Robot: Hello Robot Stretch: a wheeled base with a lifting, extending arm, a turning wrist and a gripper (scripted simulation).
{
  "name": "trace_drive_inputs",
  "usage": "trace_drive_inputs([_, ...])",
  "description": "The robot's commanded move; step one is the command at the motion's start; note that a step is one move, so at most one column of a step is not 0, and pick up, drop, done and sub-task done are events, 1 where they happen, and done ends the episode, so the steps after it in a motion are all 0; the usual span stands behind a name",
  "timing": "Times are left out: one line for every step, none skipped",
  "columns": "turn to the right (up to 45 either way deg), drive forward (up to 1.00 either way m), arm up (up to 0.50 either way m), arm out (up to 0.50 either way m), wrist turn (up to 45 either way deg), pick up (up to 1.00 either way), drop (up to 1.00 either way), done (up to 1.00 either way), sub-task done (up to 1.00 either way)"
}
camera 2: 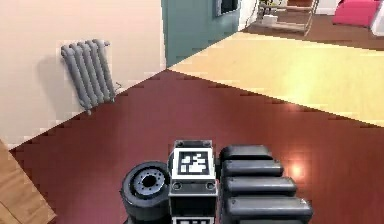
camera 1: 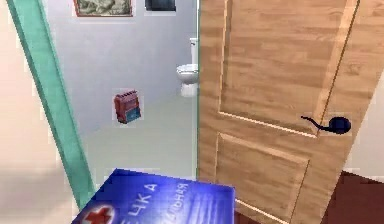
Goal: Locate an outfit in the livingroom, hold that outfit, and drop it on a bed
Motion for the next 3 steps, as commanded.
trace_drive_inputs([45.0,0.00,0.00,0.00,0.0,0.00,0.00,0.00,0.00])
trace_drive_inputs([45.0,0.00,0.00,0.00,0.0,0.00,0.00,0.00,0.00])
trace_drive_inputs([3.0,0.00,0.00,0.00,0.0,0.00,0.00,0.00,0.00])
